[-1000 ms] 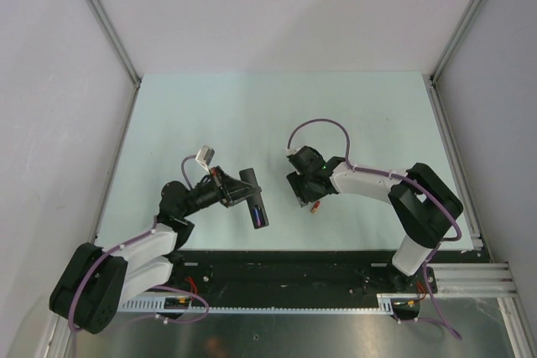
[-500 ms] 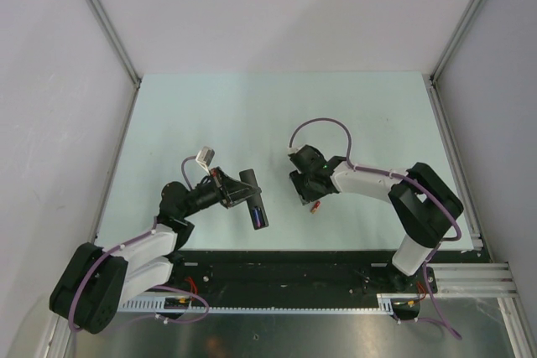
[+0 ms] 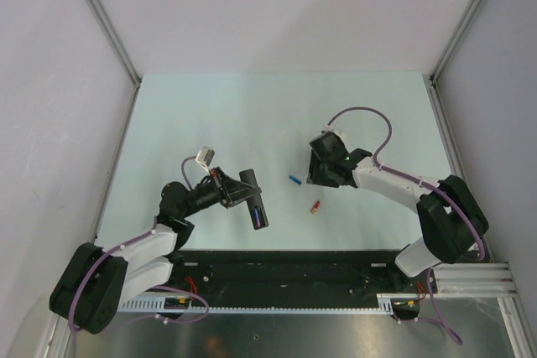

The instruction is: Load the batteries into the remote control

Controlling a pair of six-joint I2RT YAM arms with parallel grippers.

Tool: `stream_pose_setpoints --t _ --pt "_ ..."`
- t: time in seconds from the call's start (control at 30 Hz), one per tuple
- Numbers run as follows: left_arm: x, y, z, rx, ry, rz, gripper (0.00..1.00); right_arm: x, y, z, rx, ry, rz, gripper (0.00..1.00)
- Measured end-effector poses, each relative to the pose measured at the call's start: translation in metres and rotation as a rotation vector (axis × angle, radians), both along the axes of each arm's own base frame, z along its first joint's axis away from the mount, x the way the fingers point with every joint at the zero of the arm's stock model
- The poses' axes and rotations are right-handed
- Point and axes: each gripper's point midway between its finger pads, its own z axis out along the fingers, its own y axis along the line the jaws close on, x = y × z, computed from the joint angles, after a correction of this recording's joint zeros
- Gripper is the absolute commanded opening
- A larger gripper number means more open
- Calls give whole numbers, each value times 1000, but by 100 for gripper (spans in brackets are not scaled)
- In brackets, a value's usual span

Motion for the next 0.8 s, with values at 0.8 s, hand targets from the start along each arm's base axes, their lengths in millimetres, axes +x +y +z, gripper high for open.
stream_pose_setpoints --t 0.8 --pt "-1 0 3 -5 -8 0 0 21 -24 -41 165 147 -830 0"
